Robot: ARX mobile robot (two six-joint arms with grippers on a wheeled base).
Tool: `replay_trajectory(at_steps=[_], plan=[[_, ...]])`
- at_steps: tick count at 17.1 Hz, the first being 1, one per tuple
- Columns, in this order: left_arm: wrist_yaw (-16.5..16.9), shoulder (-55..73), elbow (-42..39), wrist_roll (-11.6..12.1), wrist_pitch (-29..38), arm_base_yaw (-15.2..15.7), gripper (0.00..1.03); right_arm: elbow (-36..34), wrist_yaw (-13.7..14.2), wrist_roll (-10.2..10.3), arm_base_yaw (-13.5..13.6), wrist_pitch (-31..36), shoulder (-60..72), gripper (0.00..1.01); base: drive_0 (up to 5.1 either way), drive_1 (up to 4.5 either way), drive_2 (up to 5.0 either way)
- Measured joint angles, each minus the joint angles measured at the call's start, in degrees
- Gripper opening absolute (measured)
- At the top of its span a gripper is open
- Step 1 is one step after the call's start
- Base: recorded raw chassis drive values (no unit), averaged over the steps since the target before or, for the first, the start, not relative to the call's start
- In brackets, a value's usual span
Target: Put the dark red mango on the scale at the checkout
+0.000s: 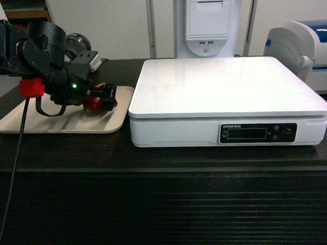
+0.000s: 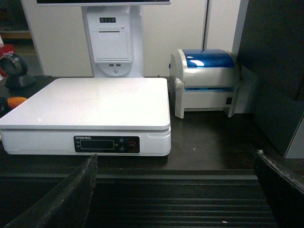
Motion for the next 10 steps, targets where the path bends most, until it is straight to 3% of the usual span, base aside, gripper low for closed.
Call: replay_trajectory(at_steps=[3,7,10], plan=[[0.66,-0.02,-0.42,0.68,1.7,-0.02,0.65,0.0,0.0,0.0,0.0,0.0,-0.02,0.98,0.0,0.0,0.0],[-0.04,-2.67,-5.11,1.22,4.09,-0.39,0.62,0.0,0.0,0.0,0.0,0.0,0.0,0.98,0.0,0.0,0.0],[-0.79,-9.66,-13.9,0.87,8.41,-0.9,0.61,0.0,-0.02,0.0,0.0,0.0,0.0,0.98,0.0,0.0,0.0]])
